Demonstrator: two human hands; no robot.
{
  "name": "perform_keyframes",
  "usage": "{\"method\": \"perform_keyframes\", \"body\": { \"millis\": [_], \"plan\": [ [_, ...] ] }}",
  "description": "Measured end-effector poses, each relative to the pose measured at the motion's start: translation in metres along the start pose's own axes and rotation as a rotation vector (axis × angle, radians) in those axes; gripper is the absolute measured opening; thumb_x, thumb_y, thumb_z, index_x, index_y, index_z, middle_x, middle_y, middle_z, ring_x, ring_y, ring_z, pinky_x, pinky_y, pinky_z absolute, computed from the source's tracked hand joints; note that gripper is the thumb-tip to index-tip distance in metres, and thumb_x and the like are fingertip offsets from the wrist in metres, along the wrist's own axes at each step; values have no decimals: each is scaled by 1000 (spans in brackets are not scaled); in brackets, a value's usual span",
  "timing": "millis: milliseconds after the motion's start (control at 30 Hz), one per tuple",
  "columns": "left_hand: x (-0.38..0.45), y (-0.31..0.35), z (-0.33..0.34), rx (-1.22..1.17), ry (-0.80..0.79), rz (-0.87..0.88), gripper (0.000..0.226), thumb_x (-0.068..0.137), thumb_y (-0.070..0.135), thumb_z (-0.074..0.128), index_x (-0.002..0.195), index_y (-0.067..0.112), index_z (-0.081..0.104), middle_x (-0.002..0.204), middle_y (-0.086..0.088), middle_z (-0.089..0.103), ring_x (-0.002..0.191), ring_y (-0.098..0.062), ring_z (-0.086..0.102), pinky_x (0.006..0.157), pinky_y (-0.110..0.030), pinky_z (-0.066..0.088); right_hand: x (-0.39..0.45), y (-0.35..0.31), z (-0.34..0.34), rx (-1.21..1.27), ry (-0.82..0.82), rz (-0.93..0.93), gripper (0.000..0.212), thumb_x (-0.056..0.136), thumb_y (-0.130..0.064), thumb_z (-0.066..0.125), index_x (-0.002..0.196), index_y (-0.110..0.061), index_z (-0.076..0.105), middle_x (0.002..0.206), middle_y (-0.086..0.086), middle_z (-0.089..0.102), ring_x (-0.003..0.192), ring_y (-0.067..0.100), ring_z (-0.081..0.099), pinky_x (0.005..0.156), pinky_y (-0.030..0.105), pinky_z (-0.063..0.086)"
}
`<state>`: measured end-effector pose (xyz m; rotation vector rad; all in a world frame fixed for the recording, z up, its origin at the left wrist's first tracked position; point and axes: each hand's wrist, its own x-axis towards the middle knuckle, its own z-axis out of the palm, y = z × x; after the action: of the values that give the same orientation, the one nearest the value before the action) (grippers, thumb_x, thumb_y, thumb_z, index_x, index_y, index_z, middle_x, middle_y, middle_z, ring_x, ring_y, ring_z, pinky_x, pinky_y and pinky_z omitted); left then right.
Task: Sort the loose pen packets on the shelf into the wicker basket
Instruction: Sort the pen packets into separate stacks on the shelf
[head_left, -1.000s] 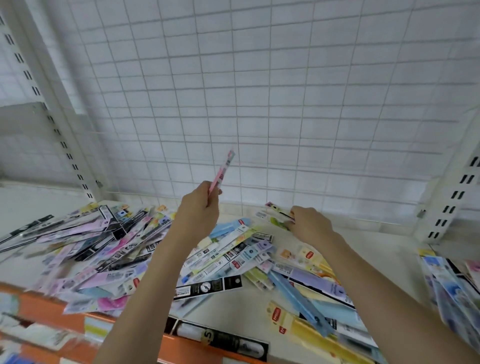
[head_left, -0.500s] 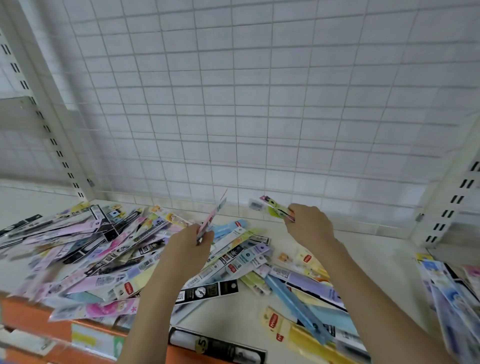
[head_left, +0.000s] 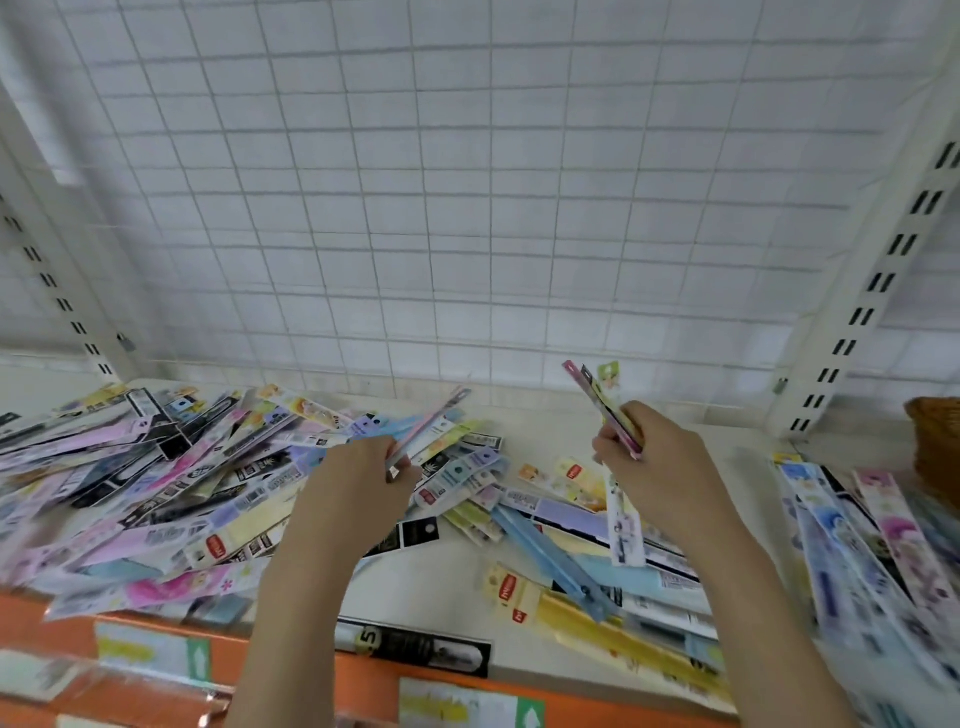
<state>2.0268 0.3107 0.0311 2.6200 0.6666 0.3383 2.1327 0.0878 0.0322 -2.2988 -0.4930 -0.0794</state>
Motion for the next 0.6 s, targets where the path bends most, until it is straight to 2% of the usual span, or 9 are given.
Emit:
{"method": "perform_keyframes", "body": {
  "millis": [133, 267, 400, 467, 533, 600],
  "plan": [
    [-5, -2, 8, 53, -29, 35, 26, 92, 28, 50, 80, 7, 56, 64, -4, 52, 61, -21, 49, 55, -30, 36, -9, 0, -2, 106, -68, -16, 6, 90, -17, 52, 85, -19, 55, 83, -8, 71, 81, 16, 62, 67, 22, 44],
    [-9, -11, 5, 41, 5, -16, 31, 93, 25, 47, 65, 12, 42, 57, -2, 43, 54, -20, 41, 50, -28, 31, -12, 2, 0, 116, -111, -22, 6, 92, -18, 51, 96, -23, 50, 82, -11, 69, 63, 2, 54, 54, 19, 36],
    [-11, -22, 0, 40, -10, -41, 41, 96, 23, 43, 58, 14, 32, 54, -3, 38, 49, -18, 36, 48, -27, 27, -14, 4, 5, 84, -161, -1, 40, 95, -22, 50, 132, -26, 35, 91, -6, 70, 72, 10, 57, 57, 16, 37],
    [-13, -27, -1, 56, -34, -46, 38, 95, 25, 46, 60, 16, 36, 54, -1, 39, 49, -15, 38, 47, -26, 28, -13, 5, 8, 39, -193, 19, 43, 96, -24, 48, 138, -23, 35, 96, -4, 69, 78, 14, 58, 62, 20, 42],
    [-17, -31, -4, 53, -102, -39, 25, 89, 33, 57, 71, 20, 46, 58, 3, 42, 52, -11, 41, 48, -23, 31, -13, 8, 11, -30, -198, 4, 29, 96, -23, 45, 125, -20, 48, 92, -2, 68, 77, 17, 61, 71, 32, 49],
    [-22, -33, -7, 78, -223, -43, 23, 81, 39, 67, 86, 23, 52, 66, 7, 45, 57, -7, 44, 50, -20, 32, -14, 9, 14, -46, -193, -1, 20, 96, -22, 42, 115, -20, 50, 87, 2, 67, 77, 24, 65, 75, 40, 53]
  ]
}}
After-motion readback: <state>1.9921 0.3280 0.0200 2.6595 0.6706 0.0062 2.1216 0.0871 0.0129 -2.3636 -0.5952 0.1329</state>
